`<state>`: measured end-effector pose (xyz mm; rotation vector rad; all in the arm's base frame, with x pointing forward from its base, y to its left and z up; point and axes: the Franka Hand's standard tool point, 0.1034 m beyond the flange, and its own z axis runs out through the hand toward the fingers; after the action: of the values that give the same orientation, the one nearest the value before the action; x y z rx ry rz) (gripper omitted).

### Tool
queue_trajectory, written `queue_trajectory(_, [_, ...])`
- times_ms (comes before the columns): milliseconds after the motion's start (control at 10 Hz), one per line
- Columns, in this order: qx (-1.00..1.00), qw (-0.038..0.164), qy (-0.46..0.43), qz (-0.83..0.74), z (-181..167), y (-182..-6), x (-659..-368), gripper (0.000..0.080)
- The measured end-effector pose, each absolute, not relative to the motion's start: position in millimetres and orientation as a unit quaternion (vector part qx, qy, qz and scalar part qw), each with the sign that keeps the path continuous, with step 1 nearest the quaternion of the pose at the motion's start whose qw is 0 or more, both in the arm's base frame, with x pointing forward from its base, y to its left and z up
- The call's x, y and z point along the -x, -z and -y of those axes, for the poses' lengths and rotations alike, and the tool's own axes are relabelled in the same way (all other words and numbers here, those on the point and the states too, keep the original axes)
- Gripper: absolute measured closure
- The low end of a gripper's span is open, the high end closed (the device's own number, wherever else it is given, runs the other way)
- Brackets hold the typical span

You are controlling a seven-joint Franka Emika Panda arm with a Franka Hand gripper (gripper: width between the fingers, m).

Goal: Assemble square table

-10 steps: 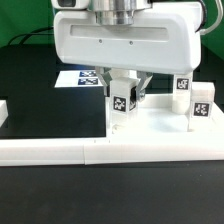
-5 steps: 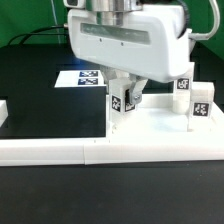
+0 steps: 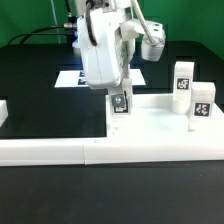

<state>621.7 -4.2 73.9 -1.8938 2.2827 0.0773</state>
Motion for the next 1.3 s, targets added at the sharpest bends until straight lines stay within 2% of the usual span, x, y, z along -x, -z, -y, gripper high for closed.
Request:
queue_trajectory(100, [0.643, 0.087, -0.025, -0.76, 4.4, -73.2, -621.5, 0.0501])
queue_trajectory(200, [0.665, 0.085, -0.018, -0.742, 4.3, -72.9, -622.3, 0.0319])
queue_trajectory(300, [0.745, 0.081, 0.011, -0.662, 1.3, -73.0, -625.9, 0.0319])
queue_trajectory(400, [0.784, 0.08, 0.015, -0.616, -1.4, -72.5, -625.6, 0.0183])
queue_trajectory(800, [0.852, 0.074, 0.025, -0.517, 1.9, -72.0, -625.3, 0.0151])
queue_trajectory(900, [0.906, 0.056, 0.033, -0.417, -0.2, -72.5, -625.8, 0.0151])
queue_trajectory(1100, [0.965, 0.041, 0.026, -0.259, -6.0, -69.7, -620.5, 0.0151])
queue_trajectory(1300, [0.966, 0.037, 0.027, -0.254, -6.5, -69.0, -619.9, 0.0151])
